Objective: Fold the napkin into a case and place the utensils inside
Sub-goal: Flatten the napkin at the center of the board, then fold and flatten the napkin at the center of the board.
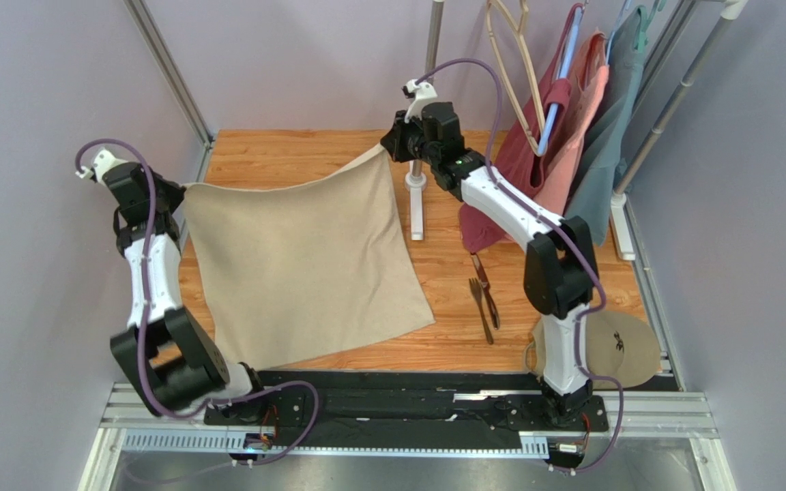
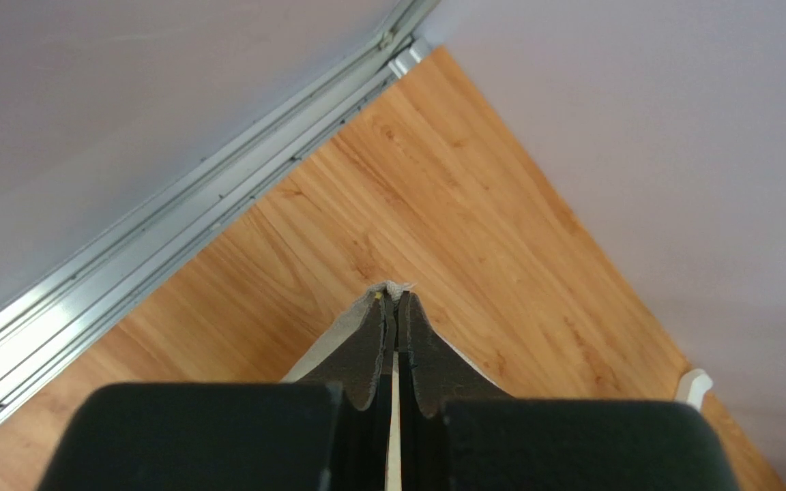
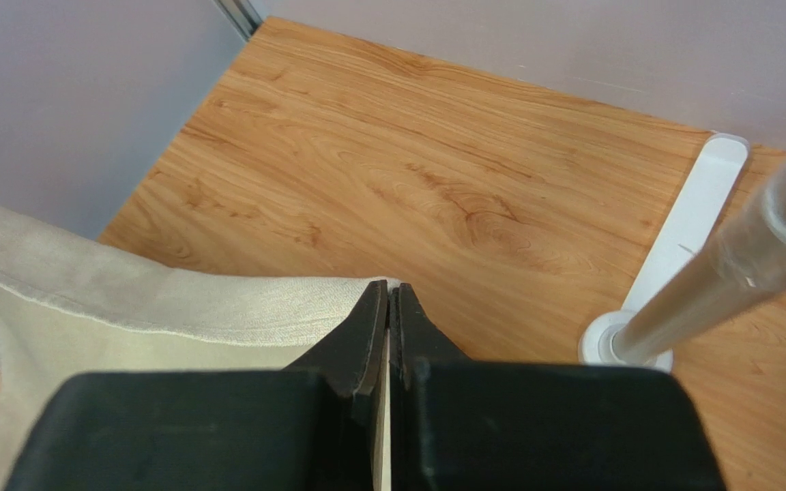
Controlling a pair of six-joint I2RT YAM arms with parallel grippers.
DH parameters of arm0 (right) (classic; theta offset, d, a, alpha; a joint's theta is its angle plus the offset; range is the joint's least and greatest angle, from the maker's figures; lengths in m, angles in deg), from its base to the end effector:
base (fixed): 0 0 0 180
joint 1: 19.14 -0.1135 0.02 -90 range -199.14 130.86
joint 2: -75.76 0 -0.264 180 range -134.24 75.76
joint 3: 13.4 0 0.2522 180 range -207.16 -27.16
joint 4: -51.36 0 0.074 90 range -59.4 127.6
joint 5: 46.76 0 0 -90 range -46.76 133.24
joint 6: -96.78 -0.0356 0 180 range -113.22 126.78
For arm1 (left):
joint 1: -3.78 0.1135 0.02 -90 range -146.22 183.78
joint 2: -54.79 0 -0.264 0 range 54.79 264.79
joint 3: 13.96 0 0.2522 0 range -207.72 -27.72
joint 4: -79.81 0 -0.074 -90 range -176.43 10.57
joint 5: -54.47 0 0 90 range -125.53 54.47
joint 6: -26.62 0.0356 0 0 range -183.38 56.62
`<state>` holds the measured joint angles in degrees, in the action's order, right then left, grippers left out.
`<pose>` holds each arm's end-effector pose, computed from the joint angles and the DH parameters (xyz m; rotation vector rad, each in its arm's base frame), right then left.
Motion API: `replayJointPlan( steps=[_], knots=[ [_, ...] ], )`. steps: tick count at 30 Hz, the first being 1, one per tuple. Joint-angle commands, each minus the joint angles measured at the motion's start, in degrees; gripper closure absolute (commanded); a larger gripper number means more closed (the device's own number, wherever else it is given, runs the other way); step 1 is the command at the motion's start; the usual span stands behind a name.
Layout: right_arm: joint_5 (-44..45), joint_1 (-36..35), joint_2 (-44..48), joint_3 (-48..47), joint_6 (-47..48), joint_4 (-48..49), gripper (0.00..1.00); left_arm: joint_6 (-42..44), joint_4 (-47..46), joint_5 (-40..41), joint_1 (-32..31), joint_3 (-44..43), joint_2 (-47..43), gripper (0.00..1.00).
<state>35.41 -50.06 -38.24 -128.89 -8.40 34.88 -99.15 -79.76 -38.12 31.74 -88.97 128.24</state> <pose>0.4136 0.2534 0.3330 -0.3558 1.8519 0.6845 0.2662 0.1395 0.3380 -0.9779 1.6314 -0.1355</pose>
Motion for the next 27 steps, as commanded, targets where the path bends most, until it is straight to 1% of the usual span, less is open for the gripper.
replayJointPlan(
  steps=[1,2,5,6,7,8,9,10,11,12,14,15,16,17,18,19,20,22,23,24,25,27],
  knots=[
    [-1.7,0.7,-6.8,-10.7,0.6,5.7,1.0,-0.1,-13.6,-4.0,-0.5,-2.6,9.7,1.0],
    [-2.1,0.9,-9.8,-13.6,0.3,5.5,1.0,-0.4,-14.2,-4.3,-0.5,-3.2,11.3,1.0],
    [-2.2,0.9,-14.0,-17.5,0.1,3.5,1.0,-0.7,-12.9,-6.2,-0.6,-7.6,17.4,1.0],
    [-2.2,0.9,-14.6,-19.1,0.0,3.1,1.0,-0.4,-10.7,-6.6,-0.5,-10.3,20.1,1.0],
    [-2.2,0.9,-15.1,-19.7,0.0,3.0,1.0,-0.4,-10.3,-7.5,-0.5,-11.2,21.3,1.0],
    [-2.2,0.9,-15.6,-20.3,-0.2,0.7,1.0,-0.3,-9.7,-8.1,-0.6,-11.9,22.1,1.0],
    [-2.7,0.9,-15.6,-20.4,-0.1,0.3,1.0,-0.2,-7.3,-8.0,-0.6,-12.6,22.7,1.0],
    [-2.6,0.9,-15.2,-20.1,0.0,-0.3,1.0,-0.9,-6.9,-8.1,-0.6,-12.8,22.7,1.0],
    [-2.4,0.9,-14.8,-19.4,-0.1,-1.4,1.0,-1.4,-4.6,-8.6,-0.6,-12.8,22.8,1.0],
    [-1.7,0.9,-14.1,-19.0,-0.3,-2.7,1.0,-1.6,-0.2,-9.2,-0.6,-13.4,22.3,1.0],
    [-1.0,1.0,-13.2,-18.7,-0.9,-8.2,1.0,-1.9,4.0,-10.8,-0.6,-13.4,21.2,1.0],
    [-1.7,0.9,-11.0,-17.4,-1.9,-9.2,1.0,-2.2,10.1,-10.6,-0.5,-12.8,19.2,1.0],
    [-2.1,0.9,-9.3,-13.0,-2.7,-9.9,1.0,-2.8,12.7,-10.4,-0.6,-12.2,18.1,1.0],
    [-2.3,0.9,-7.7,-10.5,-3.6,-10.6,1.0,-3.1,15.3,-10.3,-0.6,-11.4,16.8,1.0],
    [-3.5,1.0,-6.1,-7.6,-4.8,-10.9,1.0,-3.5,20.1,-10.1,-0.6,-9.6,14.4,1.0],
    [-4.4,1.0,-2.9,-5.3,-6.6,-11.3,1.0,-4.3,22.6,-9.7,-0.6,-8.6,13.2,1.0],
    [-5.3,0.9,-1.5,-0.8,-7.5,-12.3,1.0,-4.1,24.5,-9.8,-0.6,-7.6,12.3,1.0],
    [-7.0,0.9,1.6,3.1,-9.4,-13.2,1.0,-3.6,28.7,-10.5,-0.6,-4.3,9.8,1.0],
    [-7.9,0.9,4.1,6.3,-9.4,-14.5,1.0,-3.5,30.0,-11.4,-0.6,-3.3,9.1,1.0],
    [-9.3,0.9,5.2,7.5,-9.3,-15.5,1.0,-3.0,31.7,-11.8,-0.6,-1.3,7.6,1.0],
    [-9.1,0.9,6.2,9.0,-9.3,-16.5,1.0,-3.1,32.3,-11.3,-0.5,-0.2,6.6,1.0],
    [-9.6,0.8,8.7,12.2,-9.1,-18.6,1.0,-4.6,35.4,-7.6,-0.5,2.8,4.2,1.0]
  ],
)
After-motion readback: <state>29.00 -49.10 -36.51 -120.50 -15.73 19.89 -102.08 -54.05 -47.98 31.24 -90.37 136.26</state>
